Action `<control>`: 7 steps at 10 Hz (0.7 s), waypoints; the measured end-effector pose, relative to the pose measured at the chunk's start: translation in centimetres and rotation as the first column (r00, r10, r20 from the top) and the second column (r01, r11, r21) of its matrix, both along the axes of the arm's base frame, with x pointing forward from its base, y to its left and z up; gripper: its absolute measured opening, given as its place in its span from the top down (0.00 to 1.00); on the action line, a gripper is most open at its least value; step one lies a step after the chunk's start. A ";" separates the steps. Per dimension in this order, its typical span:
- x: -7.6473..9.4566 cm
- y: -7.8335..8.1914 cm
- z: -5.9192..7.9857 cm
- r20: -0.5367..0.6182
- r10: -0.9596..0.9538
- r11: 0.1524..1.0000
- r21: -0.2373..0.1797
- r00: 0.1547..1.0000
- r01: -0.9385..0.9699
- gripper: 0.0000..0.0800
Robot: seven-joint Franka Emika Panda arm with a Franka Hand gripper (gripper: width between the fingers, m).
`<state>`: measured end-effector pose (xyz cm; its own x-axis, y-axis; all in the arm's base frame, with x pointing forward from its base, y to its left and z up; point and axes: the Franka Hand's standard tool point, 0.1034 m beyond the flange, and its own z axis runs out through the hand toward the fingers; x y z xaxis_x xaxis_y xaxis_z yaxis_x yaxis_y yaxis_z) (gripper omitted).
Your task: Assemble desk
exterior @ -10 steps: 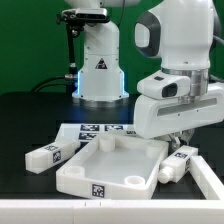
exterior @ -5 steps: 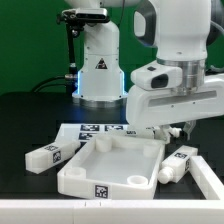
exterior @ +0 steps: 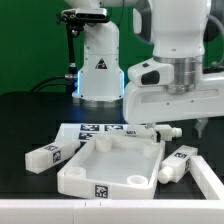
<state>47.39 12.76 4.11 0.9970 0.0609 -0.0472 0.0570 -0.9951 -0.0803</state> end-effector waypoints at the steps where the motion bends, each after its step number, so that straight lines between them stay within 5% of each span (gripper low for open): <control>1: 1.1 0.4 0.4 0.004 -0.146 0.989 0.004 0.989 0.146 0.19; 4: 2.0 -0.5 0.2 -0.010 -0.278 0.960 0.027 0.961 0.278 0.19; 7: 2.0 0.7 0.2 -0.075 -0.432 0.901 0.012 0.899 0.434 0.19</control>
Offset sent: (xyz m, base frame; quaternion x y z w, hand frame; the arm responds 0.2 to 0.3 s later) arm 0.0000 0.0000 0.0000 0.0000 0.0000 0.0000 1.0000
